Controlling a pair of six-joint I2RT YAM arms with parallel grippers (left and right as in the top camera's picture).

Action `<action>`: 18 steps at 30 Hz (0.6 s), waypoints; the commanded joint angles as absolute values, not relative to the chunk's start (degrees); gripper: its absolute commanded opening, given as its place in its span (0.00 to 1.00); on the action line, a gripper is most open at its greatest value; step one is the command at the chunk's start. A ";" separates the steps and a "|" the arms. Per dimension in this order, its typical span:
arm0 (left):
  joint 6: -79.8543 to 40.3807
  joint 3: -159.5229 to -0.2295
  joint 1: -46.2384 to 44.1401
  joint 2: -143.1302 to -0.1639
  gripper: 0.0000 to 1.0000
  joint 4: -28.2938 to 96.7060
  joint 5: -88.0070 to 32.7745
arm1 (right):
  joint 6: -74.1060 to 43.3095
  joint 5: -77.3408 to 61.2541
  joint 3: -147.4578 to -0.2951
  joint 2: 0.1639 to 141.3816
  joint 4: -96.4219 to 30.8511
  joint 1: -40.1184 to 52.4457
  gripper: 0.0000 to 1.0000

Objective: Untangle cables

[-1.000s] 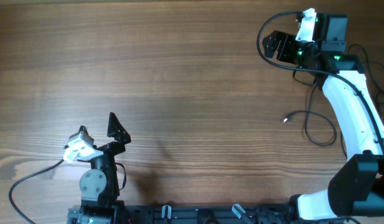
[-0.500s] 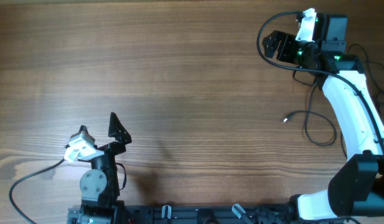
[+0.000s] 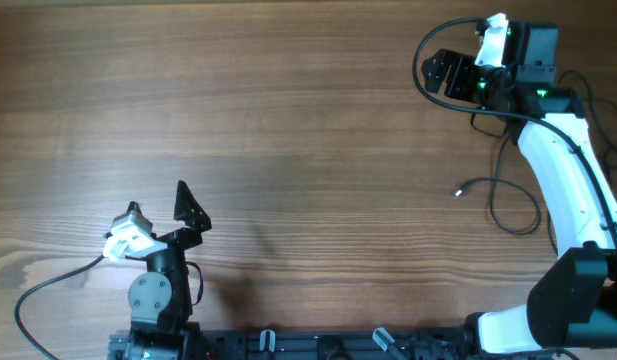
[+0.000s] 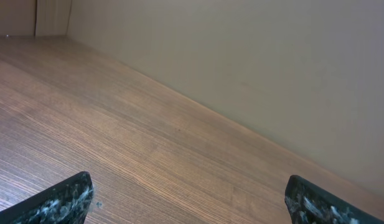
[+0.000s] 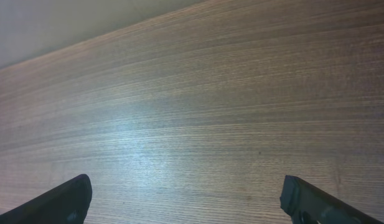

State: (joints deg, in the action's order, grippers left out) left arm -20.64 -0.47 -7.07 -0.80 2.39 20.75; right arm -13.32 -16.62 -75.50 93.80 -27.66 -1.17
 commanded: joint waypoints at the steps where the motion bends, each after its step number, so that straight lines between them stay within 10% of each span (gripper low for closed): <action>1: -19.75 -0.32 -7.33 -0.23 1.00 2.63 21.08 | -12.43 -16.29 -76.44 94.83 -27.51 -1.23 1.00; 18: -19.75 -0.32 -7.33 -0.27 1.00 2.63 21.08 | -12.01 -5.74 -75.44 90.54 -19.86 0.19 1.00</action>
State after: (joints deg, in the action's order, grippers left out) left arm -20.64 -0.47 -7.07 -0.80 2.39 20.75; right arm -13.10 -11.70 -75.48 93.71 -20.91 -0.99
